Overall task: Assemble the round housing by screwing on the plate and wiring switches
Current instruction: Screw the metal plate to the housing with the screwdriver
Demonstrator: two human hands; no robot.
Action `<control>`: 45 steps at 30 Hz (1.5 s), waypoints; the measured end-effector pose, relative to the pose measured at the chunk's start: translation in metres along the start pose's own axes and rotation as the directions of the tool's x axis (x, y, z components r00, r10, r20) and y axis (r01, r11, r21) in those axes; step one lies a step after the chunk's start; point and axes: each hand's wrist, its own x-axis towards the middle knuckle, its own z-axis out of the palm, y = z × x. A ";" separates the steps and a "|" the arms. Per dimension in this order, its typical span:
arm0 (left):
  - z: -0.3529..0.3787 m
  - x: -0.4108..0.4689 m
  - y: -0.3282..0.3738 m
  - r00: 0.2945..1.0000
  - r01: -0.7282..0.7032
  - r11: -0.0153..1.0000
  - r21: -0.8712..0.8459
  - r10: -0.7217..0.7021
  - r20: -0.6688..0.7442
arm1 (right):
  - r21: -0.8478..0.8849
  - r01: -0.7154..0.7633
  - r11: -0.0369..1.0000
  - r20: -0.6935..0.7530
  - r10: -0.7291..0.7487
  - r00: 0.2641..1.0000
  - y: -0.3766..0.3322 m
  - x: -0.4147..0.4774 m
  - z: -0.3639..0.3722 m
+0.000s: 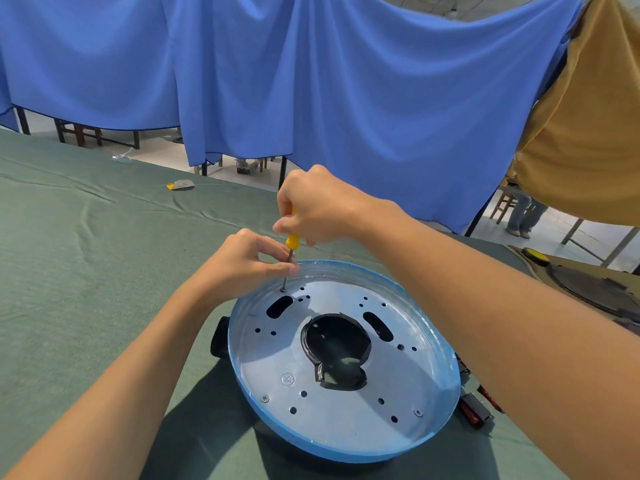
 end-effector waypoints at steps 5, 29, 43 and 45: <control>0.005 0.000 0.003 0.998 -0.013 0.987 0.159 0.023 -0.056 | -0.067 -0.018 0.998 -0.004 0.018 1.000 -0.002 0.000 0.004; 0.004 0.002 -0.008 0.992 0.010 0.995 -0.103 0.003 0.128 | -0.235 0.008 0.972 0.320 0.069 0.945 -0.024 0.023 -0.011; 0.001 0.012 -0.010 0.976 0.083 0.991 -0.102 -0.060 0.209 | -0.376 0.124 0.918 0.526 0.102 0.844 -0.031 0.024 -0.028; 0.001 0.012 -0.008 0.980 0.076 0.994 -0.079 -0.060 0.190 | -0.450 0.311 0.837 0.520 -0.037 0.853 -0.029 0.021 -0.030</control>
